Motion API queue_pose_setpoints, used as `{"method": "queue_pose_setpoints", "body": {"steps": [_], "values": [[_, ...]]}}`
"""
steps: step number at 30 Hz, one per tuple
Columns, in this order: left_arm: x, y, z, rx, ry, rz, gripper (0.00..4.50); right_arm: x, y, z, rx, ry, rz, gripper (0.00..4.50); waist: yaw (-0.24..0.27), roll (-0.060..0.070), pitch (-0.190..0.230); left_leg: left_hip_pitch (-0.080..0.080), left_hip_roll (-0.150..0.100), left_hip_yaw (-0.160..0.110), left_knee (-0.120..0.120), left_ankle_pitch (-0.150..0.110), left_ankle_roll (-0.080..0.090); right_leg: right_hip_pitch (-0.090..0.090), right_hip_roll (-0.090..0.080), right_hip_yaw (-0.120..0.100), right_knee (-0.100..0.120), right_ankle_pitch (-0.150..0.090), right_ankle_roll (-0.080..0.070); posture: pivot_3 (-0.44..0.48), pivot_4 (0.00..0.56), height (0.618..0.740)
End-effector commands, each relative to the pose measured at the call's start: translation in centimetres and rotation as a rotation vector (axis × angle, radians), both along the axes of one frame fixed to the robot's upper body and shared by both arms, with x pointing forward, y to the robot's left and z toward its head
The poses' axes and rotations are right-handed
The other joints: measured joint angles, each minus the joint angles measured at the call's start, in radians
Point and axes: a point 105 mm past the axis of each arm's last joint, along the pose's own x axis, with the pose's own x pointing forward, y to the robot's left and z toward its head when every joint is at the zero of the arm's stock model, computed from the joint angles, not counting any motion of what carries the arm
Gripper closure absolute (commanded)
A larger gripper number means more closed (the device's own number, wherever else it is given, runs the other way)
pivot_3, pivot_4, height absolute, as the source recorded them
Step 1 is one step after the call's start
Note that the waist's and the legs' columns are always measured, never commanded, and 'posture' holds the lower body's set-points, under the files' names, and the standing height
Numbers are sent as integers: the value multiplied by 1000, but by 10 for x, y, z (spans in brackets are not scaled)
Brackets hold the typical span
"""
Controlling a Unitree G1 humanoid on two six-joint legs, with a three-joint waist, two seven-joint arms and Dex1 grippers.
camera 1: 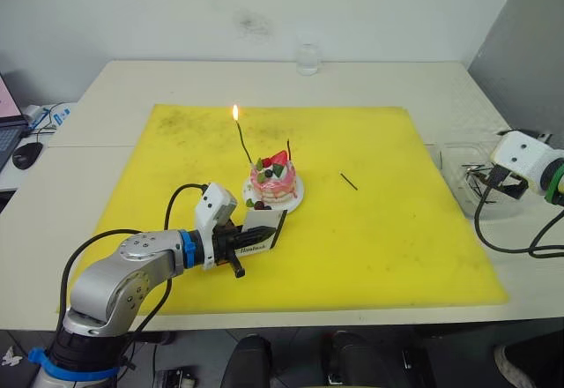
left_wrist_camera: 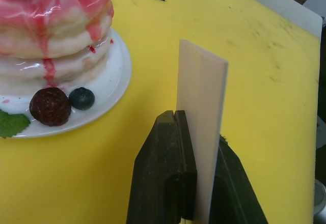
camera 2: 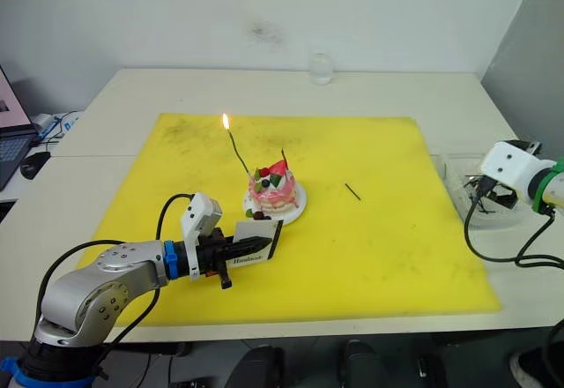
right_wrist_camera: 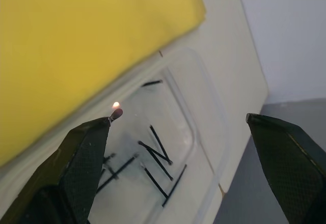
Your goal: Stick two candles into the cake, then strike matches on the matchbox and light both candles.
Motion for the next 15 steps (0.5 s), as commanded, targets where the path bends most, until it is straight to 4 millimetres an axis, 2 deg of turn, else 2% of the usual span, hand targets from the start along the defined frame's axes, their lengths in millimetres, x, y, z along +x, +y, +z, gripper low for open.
{"method": "queue_pose_setpoints", "body": {"steps": [1, 4, 8, 15], "values": [[-2, -6, 8, -11, -36, -34, 4500, -3, -11, 6, -29, 7, -56, 26, 0, 0, 0, 0, 0, 0, 0, 0, 0, 0, 0, 0, 0, 0, 0, 0, 150, 740], [-3, -6, 8, -11, -36, -35, 4500, -5, -4, 4, -16, 32, -30, 26, 1, 0, 0, 0, 0, 0, 0, 0, 0, 0, 0, 0, 0, 0, 0, 0, 150, 740], [-3, -5, 7, -9, -36, -34, 4500, -10, -6, -2, 31, 103, -56, 26, 1, 0, 0, 0, 0, 0, 0, 0, 0, 0, 0, 0, 0, 0, 0, 0, 150, 740], [-4, -3, 8, -2, -35, -31, 4500, -12, -9, 6, 124, 143, -96, 26, 1, 0, 0, 0, 0, 0, 0, 0, 0, 0, 0, 0, 0, 0, 0, 0, 150, 740]]}}
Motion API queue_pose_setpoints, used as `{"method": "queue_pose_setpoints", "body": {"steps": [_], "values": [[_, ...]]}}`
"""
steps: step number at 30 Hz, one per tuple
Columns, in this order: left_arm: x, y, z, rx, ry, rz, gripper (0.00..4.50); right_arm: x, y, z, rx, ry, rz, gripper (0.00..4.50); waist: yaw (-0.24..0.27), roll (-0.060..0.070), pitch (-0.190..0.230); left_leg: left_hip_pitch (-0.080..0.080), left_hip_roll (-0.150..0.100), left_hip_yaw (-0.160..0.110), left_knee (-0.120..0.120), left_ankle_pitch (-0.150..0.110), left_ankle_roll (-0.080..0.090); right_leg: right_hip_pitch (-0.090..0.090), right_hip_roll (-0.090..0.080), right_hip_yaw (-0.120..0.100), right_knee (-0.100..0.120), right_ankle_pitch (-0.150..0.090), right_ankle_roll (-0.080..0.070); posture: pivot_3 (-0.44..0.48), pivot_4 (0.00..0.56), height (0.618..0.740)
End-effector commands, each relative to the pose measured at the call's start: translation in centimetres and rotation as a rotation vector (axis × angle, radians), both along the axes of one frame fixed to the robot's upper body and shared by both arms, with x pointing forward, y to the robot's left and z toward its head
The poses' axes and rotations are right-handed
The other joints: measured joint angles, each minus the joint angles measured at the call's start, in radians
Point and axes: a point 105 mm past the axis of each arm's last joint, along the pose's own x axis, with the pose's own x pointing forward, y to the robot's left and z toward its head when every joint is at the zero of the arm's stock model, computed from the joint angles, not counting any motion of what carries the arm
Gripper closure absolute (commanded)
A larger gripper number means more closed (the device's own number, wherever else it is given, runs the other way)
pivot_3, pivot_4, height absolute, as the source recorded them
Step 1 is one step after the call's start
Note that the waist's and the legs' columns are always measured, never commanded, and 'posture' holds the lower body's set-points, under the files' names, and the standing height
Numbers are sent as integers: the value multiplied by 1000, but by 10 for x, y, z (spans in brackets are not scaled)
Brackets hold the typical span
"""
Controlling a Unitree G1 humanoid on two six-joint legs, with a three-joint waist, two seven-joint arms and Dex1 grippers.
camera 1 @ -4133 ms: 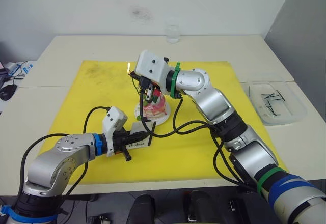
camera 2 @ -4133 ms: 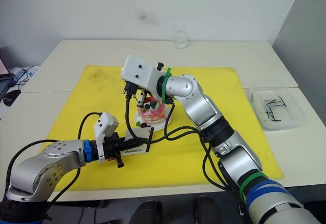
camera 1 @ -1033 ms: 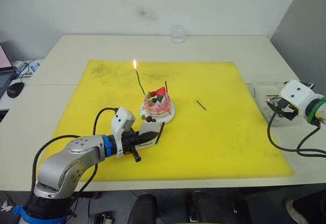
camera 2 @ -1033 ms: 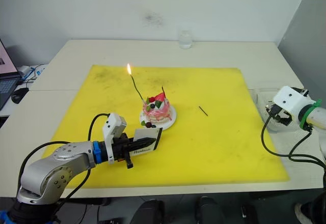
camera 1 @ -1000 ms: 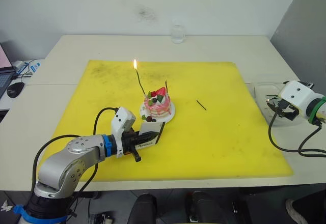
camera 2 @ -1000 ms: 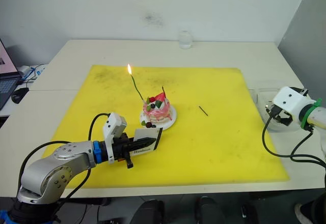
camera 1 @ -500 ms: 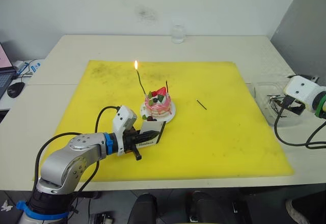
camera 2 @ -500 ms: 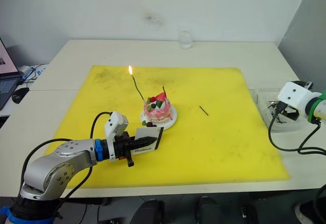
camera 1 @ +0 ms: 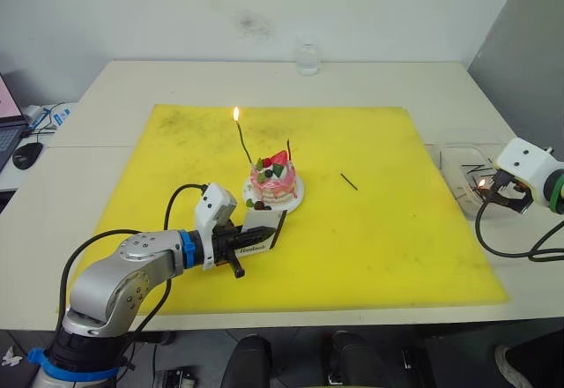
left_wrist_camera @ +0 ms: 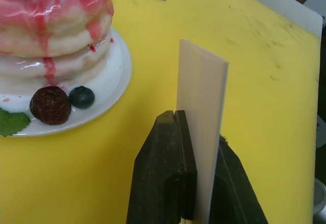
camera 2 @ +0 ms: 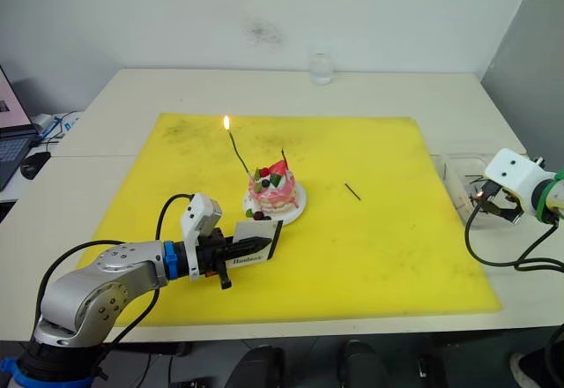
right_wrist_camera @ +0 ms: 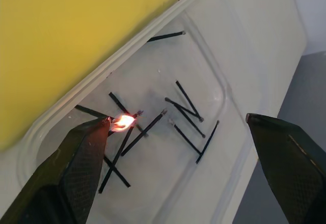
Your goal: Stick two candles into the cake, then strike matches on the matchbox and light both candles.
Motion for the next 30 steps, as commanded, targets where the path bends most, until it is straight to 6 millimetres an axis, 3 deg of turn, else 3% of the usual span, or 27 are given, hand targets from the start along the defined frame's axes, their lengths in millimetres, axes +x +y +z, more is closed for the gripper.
{"method": "queue_pose_setpoints", "body": {"steps": [1, 6, 10, 15, 18, 21, 24, 26, 30], "values": [[-4, -3, 8, -4, -37, -32, 4500, 0, -2, 30, 22, -58, -10, 26, 0, 0, 0, 0, 0, 0, 0, 0, 0, 0, 0, 0, 0, 0, 0, 0, 150, 740], [-4, -2, 9, -2, -38, -30, 4500, -8, -4, 51, 318, -29, -115, 26, 0, 0, 0, 0, 0, 0, 0, 0, 0, 0, 0, 0, 0, 0, 0, 0, 150, 740], [-4, -2, 8, -1, -34, -35, 4500, -25, -8, 37, 185, 95, -79, 26, 5, 0, 0, 0, 0, -1, 0, 0, 0, 0, 0, -1, 0, 0, 0, 0, 150, 740], [-3, -4, 9, -4, -35, -41, 4500, -26, -3, 29, 49, 80, -31, 26, 0, 1, -1, 0, 0, 0, 0, 0, 0, 0, 0, 0, 0, 0, 0, 0, 150, 740], [-4, -4, 8, -4, -33, -41, 4500, -21, 1, 37, 17, 10, -12, 26, -3, 2, -1, 1, 0, 1, 0, 0, 0, 0, 0, 1, 1, 0, 0, 0, 150, 740], [-3, -2, 8, -5, -31, -32, 4500, -14, 8, 57, 29, -102, 0, 26, -3, 2, -1, 1, 0, 1, 1, 0, 0, 0, 1, 0, 1, 1, 1, 0, 150, 740], [-3, 1, 10, -14, -26, -23, 4500, -12, 30, 75, 102, -141, 66, 26, -3, 2, -1, 1, 0, 0, 1, 0, 0, 0, 1, 0, 0, 1, 1, 0, 150, 740], [-3, 3, 11, -14, -24, -17, 4500, -13, 58, 84, 209, -154, 156, 26, -3, 2, -1, 0, 0, 0, 1, 0, 0, 0, 1, 0, 0, 1, 1, 0, 150, 740], [-2, 6, 12, -20, -20, -9, 4500, -15, 108, 81, 406, -138, 299, 26, -1, 1, -1, 0, 0, -1, 0, 0, 0, 0, 1, -1, 0, 1, 1, 0, 150, 740]]}}
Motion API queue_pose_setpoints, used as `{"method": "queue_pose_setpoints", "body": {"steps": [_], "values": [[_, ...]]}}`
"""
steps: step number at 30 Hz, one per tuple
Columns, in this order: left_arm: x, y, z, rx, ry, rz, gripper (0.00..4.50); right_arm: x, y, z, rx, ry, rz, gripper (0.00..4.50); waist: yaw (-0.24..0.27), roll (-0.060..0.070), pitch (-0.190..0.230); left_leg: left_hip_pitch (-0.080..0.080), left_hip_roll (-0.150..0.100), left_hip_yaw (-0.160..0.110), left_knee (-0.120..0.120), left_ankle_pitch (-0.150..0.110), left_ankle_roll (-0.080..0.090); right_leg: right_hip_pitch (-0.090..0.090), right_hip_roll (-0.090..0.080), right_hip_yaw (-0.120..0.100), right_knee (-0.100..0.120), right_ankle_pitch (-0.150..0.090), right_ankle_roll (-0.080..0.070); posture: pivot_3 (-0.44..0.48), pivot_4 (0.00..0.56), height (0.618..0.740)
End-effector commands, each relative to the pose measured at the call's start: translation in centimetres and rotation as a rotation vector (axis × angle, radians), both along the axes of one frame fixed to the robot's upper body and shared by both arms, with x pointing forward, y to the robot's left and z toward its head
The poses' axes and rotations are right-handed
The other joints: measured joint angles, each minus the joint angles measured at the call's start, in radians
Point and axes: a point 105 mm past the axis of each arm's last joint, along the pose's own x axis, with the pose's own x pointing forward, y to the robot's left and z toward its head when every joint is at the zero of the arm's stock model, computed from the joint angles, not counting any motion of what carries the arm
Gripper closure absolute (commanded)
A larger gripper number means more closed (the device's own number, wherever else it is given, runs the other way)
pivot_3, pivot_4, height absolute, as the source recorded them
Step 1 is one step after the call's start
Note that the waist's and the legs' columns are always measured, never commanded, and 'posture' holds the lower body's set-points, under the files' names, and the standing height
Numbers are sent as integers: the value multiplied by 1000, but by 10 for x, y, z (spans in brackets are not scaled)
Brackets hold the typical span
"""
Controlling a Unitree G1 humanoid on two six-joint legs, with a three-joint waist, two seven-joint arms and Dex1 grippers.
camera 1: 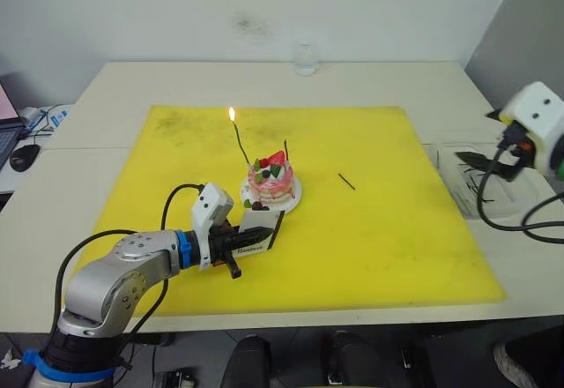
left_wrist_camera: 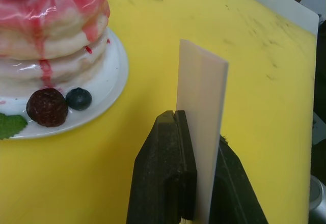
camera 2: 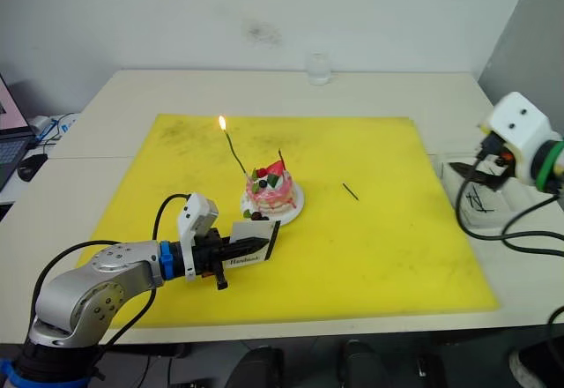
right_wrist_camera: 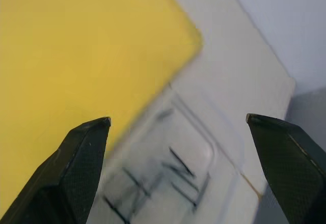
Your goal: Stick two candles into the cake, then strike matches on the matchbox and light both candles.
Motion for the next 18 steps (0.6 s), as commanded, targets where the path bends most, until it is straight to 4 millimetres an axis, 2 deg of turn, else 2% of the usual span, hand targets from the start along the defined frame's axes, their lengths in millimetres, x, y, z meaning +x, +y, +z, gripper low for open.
{"method": "queue_pose_setpoints", "body": {"steps": [1, 7, 10, 18], "values": [[-1, 1, 10, -16, -26, -8, 4500, -2, 31, 2, 152, -24, 68, 26, 1, 0, 0, 0, 0, 0, 0, 0, 0, 0, 0, 0, 0, 0, 0, 0, 150, 740], [-3, 3, 14, -30, -11, -5, 4500, 6, 81, -42, 337, -59, 123, 26, 2, -1, -1, -1, 0, -1, 1, 0, 0, 0, 0, 0, 0, 0, 0, 0, 150, 740], [-4, 7, 15, -26, -1, -3, 4500, 12, 103, -65, 388, -5, 124, 26, 1, -1, 0, -1, 0, 0, 1, 0, 0, 0, 0, 0, 1, 0, 0, 0, 150, 740], [-4, 10, 19, -8, -2, -3, 4500, 42, 134, -103, 431, 17, 77, 26, -1, -1, -1, 0, 0, 0, 1, 0, 0, 0, 1, 0, 1, 0, 0, 0, 150, 740]]}}
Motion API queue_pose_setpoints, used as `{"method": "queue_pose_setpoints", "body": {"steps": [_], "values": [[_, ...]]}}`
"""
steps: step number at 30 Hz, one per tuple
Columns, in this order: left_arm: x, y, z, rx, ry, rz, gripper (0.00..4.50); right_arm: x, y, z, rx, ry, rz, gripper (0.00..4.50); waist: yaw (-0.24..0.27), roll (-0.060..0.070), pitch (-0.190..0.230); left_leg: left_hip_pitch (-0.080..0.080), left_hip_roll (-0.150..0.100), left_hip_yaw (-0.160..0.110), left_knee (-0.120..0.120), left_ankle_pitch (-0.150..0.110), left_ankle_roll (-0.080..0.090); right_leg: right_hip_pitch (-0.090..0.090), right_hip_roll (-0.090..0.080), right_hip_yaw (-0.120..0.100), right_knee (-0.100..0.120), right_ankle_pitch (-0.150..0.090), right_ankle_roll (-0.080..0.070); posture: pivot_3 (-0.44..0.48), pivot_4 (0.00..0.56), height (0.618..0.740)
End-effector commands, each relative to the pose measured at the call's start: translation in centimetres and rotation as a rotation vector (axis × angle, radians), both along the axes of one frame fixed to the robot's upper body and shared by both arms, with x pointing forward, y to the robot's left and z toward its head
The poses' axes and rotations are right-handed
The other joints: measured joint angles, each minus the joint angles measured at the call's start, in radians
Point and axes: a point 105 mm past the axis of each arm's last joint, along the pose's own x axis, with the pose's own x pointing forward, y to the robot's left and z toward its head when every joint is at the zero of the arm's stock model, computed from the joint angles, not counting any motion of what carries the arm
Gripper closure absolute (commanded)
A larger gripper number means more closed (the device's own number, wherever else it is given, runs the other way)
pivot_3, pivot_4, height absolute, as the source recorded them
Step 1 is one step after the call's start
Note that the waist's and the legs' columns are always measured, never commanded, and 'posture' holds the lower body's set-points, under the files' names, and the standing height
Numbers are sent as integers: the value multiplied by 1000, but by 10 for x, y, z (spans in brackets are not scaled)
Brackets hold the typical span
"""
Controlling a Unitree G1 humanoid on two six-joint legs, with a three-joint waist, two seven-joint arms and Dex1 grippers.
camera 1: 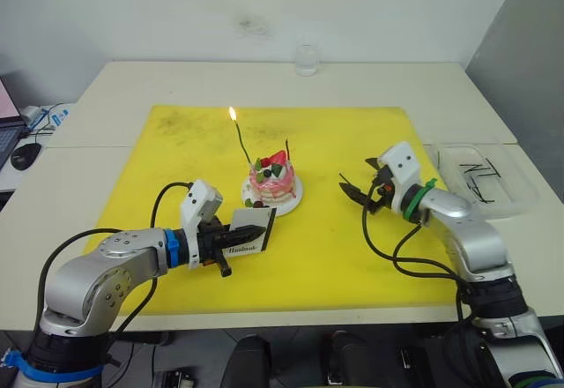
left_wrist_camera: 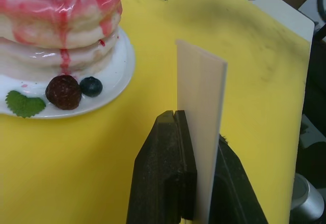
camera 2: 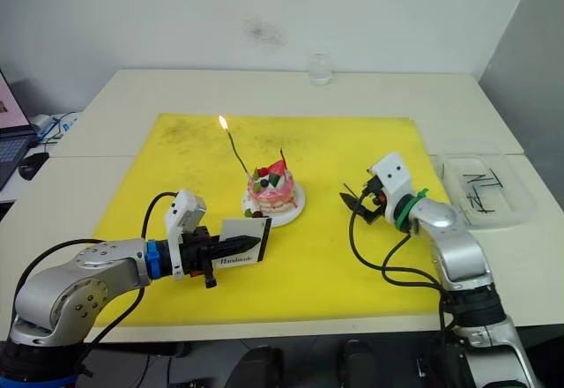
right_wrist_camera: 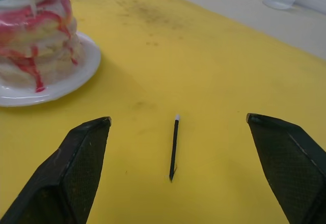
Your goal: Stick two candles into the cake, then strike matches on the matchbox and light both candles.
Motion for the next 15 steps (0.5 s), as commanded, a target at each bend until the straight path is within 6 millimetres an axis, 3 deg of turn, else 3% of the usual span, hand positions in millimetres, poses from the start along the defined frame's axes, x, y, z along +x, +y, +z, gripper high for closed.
{"method": "queue_pose_setpoints", "body": {"steps": [1, 10, 13, 15], "values": [[-2, -1, 12, 3, -44, -21, 4500, 13, 8, 4, -4, -62, -16, 26, 0, 0, 0, 0, 0, 0, 0, 0, 0, 0, 0, 0, 0, 0, 0, 0, 150, 740], [-4, 0, 12, 18, -45, -23, 4500, 34, 10, -17, -2, -19, -119, 26, -4, 0, 0, 0, 0, 0, 0, 0, 0, 0, 0, 0, 0, 0, 0, 0, 150, 740], [-4, 0, 12, 20, -46, -23, 4500, 36, 6, -19, -9, -3, -163, 596, -7, 0, 0, 0, 0, 0, 0, 0, 0, 0, 0, 1, 0, 0, 0, 0, 150, 740], [-4, 0, 12, 21, -46, -23, 4500, 35, 6, -21, -10, 9, -173, 1270, -7, 0, 0, 0, 0, 0, 0, 0, 0, 0, 0, 0, 0, 0, 0, 0, 150, 740]]}}
